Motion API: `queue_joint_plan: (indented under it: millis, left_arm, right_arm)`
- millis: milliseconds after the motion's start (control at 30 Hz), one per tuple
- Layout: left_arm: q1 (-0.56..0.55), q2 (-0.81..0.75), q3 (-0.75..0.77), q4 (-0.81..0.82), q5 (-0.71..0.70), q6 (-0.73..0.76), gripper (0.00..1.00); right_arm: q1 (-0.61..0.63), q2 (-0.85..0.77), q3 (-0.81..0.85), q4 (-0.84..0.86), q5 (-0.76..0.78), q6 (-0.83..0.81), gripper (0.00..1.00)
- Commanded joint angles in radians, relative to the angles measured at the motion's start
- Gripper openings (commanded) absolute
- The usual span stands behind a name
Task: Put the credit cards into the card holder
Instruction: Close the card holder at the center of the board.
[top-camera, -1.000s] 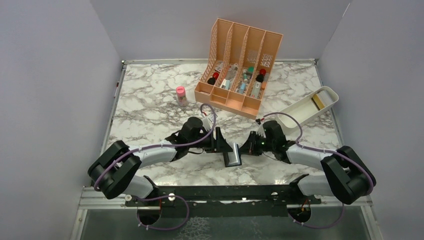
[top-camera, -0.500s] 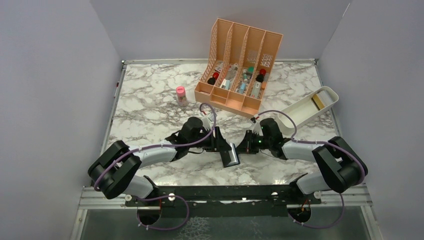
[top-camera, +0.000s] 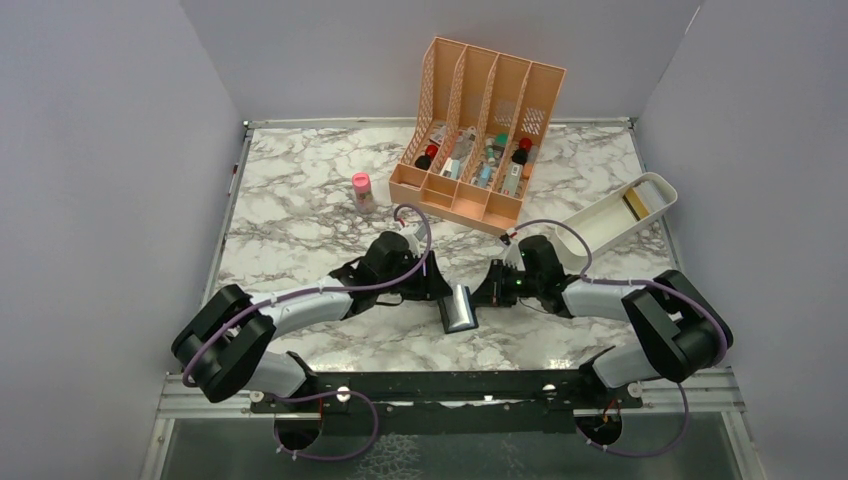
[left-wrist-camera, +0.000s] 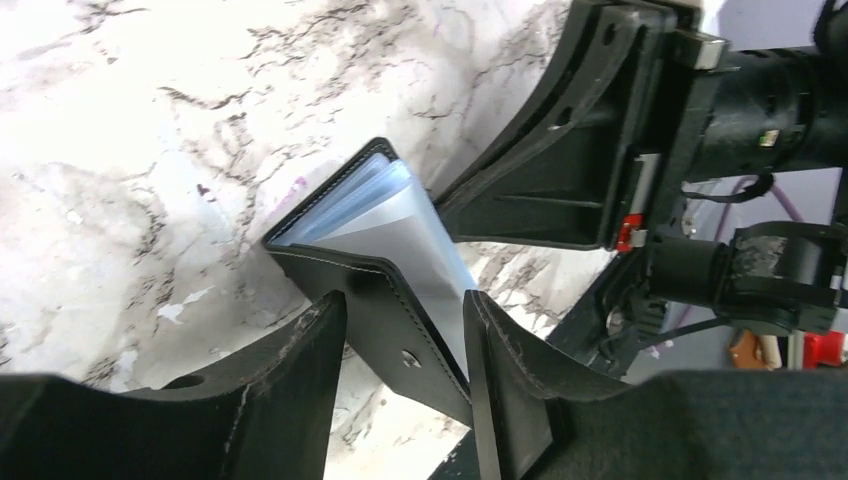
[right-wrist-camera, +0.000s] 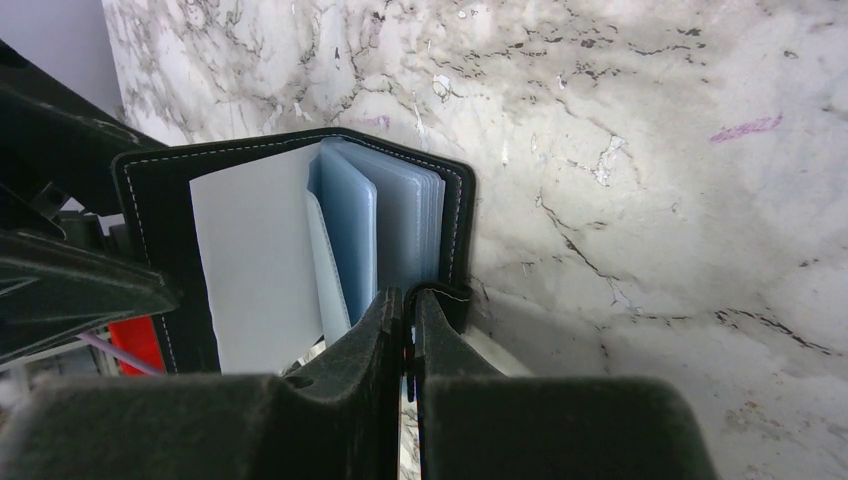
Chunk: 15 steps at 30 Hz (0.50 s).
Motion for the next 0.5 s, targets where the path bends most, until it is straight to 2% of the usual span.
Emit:
queue_joint_plan:
  millis: [0, 233, 333, 467]
  left_arm:
    - [-0.001, -0.029, 0.03, -0.046, -0.055, 0.028, 0.5]
    - [-0.002, -0.1, 0.021, -0.104, -0.17, -0.027, 0.49]
    - [-0.001, -0.129, 0.01, -0.11, -0.188, -0.058, 0.58]
    - [-0.001, -0.129, -0.009, -0.111, -0.188, -0.114, 0.58]
  right_arm:
    - [0.004, 0.019, 0.008, -0.014, 0.005, -0.026, 0.06]
    - [0.004, 0.02, -0.001, -0.013, 0.006, -0.026, 0.06]
    - [0.004, 0.022, -0.002, -0.011, 0.008, -0.026, 0.06]
    - [0.004, 0.024, -0.003, -0.007, 0.005, -0.026, 0.06]
